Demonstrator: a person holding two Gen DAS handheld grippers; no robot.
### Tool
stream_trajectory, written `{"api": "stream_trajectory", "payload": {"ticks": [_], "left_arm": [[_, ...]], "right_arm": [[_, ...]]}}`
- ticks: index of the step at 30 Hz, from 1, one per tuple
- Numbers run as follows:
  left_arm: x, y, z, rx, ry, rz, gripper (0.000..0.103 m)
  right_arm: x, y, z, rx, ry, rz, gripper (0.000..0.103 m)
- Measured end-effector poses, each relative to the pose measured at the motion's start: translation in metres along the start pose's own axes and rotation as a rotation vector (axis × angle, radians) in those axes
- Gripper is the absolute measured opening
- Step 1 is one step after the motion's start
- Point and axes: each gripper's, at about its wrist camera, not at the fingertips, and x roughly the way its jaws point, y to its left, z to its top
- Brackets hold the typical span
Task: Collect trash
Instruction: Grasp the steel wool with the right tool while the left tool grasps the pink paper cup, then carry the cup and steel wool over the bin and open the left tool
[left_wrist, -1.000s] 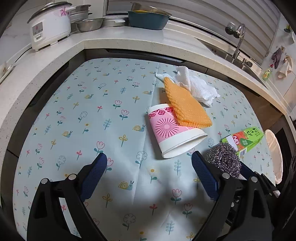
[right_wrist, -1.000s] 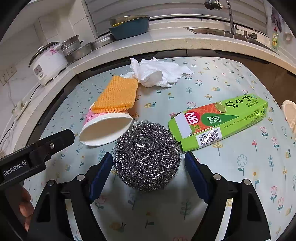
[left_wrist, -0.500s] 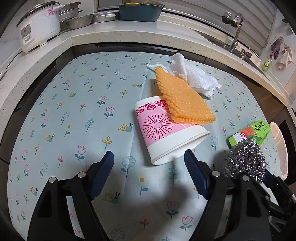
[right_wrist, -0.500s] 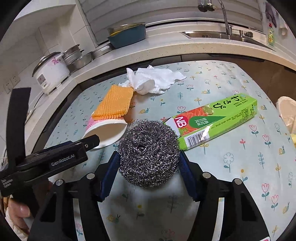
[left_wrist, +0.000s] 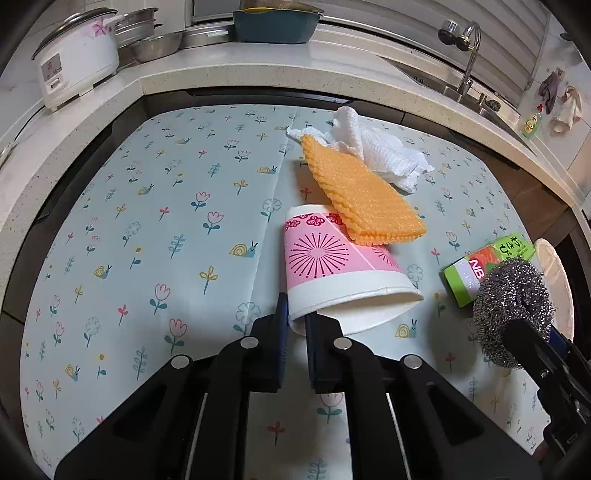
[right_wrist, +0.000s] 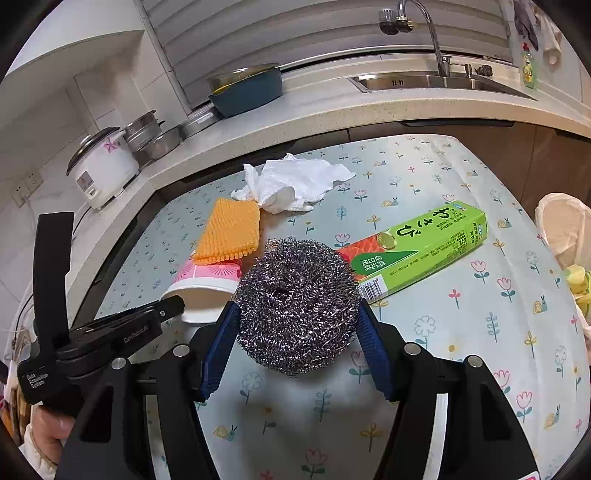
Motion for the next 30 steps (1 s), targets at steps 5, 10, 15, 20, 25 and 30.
{"api": "stream_trajectory", "payload": {"ticks": [5, 10, 15, 20, 25, 30], "left_arm": [[-0.024, -0.012, -0.002, 0.001, -0.02, -0.01, 0.004], [-0.049, -0.031, -0.007, 0.025, -0.055, -0.025, 0.003], [-0.069, -0.054, -0.009, 0.058, -0.084, -0.036, 0.003], [-0.084, -0.08, -0.01, 0.095, -0.105, -0.048, 0.003], [-0.092, -0.109, -0.011, 0.13, -0.115, -0.072, 0.003], [-0.096, -0.139, -0.013, 0.177, -0.121, -0.094, 0.003]], "right_arm": [[-0.018, -0.006, 0.002, 0.001, -0.029, 0.018, 0.061], [-0.038, -0.013, 0.005, 0.006, -0.06, 0.028, 0.061], [-0.059, -0.024, 0.007, 0.016, -0.096, 0.031, 0.061], [-0.077, -0.04, 0.008, 0.042, -0.127, 0.027, 0.061], [-0.092, -0.059, 0.008, 0.062, -0.153, 0.019, 0.061], [-0.106, -0.082, 0.008, 0.092, -0.179, 0.0, 0.061]]}}
